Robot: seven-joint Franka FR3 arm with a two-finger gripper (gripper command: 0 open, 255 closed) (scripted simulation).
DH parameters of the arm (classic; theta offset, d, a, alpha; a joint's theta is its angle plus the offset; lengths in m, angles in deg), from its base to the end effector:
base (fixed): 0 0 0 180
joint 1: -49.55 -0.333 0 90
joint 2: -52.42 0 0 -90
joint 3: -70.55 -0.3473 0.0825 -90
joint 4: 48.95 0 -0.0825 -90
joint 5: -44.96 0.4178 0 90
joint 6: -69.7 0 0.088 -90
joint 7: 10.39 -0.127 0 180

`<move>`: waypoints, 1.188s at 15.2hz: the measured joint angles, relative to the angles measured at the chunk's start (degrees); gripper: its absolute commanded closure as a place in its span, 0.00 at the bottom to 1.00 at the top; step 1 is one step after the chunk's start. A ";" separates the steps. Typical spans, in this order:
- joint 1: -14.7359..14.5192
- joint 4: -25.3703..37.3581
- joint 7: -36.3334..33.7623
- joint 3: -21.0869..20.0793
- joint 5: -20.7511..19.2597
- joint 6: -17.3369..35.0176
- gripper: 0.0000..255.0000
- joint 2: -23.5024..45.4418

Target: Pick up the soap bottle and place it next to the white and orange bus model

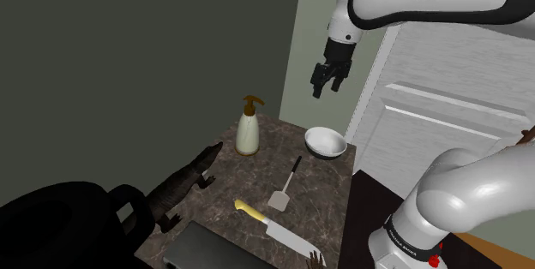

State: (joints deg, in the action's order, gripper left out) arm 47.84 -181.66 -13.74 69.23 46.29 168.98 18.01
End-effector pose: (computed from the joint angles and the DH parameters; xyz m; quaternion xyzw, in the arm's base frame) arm 0.3866 0.0245 0.5619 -0.9999 0.0065 -0.0082 0.0054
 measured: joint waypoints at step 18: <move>-2.49 30.36 -10.16 -6.46 -4.48 9.32 0.00 41.03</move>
State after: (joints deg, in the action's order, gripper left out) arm 45.35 -151.30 -23.90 62.77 41.81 178.30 59.03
